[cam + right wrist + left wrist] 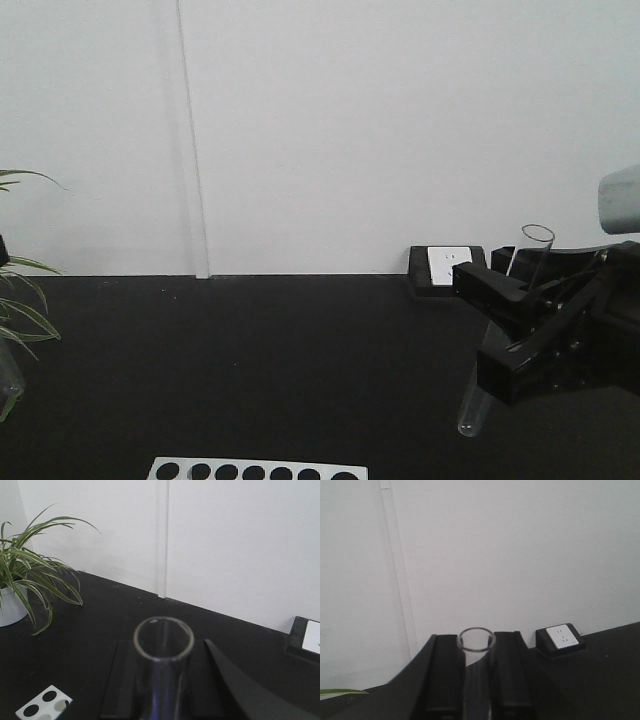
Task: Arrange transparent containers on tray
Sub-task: 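Raise both held test tubes clear of the rack, then drive the base to the yellow tray holding both tubes upright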
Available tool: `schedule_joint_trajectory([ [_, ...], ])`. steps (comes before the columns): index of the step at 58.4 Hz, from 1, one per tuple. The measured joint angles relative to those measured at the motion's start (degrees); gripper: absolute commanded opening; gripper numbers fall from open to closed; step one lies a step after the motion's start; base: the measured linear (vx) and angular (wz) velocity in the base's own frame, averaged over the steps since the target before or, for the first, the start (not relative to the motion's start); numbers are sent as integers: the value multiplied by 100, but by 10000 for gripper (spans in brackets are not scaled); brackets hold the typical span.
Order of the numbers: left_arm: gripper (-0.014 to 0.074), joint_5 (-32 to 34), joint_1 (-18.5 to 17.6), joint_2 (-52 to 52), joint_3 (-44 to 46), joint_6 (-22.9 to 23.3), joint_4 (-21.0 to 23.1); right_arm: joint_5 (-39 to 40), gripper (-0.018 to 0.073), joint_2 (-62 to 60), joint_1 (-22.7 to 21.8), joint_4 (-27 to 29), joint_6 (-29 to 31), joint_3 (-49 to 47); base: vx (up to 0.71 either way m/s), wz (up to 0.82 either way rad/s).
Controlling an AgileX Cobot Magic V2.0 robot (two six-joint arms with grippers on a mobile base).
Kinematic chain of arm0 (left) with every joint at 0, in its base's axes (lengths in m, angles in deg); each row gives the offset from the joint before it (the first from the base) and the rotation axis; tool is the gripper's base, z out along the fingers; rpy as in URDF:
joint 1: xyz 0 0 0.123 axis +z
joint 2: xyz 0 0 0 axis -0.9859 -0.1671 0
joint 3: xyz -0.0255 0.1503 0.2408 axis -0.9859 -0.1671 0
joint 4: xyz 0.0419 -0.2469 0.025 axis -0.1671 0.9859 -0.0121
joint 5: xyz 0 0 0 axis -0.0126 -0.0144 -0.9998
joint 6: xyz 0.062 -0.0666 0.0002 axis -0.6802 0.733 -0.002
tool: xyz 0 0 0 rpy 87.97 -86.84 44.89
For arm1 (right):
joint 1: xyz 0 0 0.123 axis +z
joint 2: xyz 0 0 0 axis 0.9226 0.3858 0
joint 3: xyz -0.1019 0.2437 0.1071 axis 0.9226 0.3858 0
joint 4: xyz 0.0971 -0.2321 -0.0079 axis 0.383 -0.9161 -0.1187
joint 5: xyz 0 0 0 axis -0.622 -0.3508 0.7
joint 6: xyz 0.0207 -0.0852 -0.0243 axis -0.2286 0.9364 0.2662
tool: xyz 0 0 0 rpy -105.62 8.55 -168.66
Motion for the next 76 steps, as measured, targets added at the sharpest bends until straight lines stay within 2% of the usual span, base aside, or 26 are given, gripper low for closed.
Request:
schedule_joint_trajectory([
  [16, 125, -381, 0, 83, 0, 0, 0, 0, 138, 0, 0, 0, 0, 0, 0, 0],
  [76, 125, -410, 0, 83, 0, 0, 0, -2, 138, 0, 0, 0, 0, 0, -1, 0],
])
